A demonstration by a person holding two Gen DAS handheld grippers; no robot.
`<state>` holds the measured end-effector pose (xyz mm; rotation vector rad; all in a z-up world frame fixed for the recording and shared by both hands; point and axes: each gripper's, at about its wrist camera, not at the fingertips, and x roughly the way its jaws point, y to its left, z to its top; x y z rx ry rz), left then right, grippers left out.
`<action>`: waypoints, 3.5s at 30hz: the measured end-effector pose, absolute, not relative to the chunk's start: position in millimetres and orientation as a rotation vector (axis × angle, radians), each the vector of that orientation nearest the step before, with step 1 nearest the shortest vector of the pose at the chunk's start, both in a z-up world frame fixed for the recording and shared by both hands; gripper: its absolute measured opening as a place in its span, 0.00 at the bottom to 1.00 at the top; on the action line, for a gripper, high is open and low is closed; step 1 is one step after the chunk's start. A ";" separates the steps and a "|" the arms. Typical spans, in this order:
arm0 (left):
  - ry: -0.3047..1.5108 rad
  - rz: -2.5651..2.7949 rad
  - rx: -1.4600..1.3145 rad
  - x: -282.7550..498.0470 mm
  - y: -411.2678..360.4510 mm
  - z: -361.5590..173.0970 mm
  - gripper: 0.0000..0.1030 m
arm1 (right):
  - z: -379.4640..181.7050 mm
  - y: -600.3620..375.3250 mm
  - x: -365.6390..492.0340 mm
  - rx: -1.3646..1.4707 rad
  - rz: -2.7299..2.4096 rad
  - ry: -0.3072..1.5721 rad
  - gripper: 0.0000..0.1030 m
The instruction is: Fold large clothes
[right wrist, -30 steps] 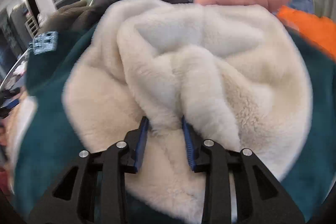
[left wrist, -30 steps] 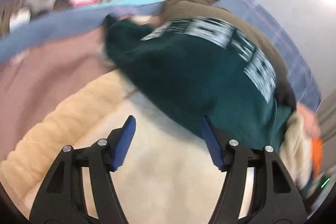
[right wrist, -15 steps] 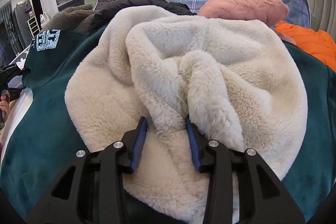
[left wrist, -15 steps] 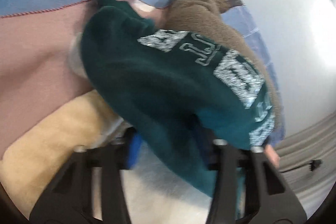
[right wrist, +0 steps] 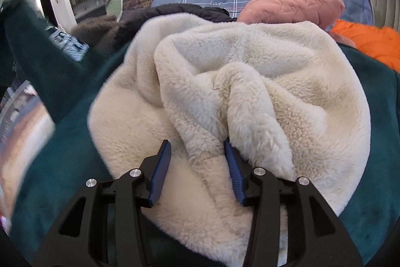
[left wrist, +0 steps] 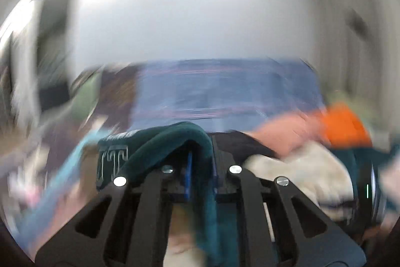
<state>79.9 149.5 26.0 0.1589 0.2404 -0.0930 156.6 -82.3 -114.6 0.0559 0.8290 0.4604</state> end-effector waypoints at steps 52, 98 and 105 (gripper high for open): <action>0.642 -0.177 0.101 82.7 161.4 -95.6 0.71 | -32.1 -236.6 152.6 0.514 0.139 0.761 0.38; 0.792 -0.285 0.072 172.3 76.6 -122.7 0.76 | -107.7 -182.0 176.0 0.344 0.147 0.877 0.30; 0.758 -0.289 0.060 170.3 80.4 -147.1 0.78 | -110.2 -185.3 180.1 0.334 0.201 0.873 0.30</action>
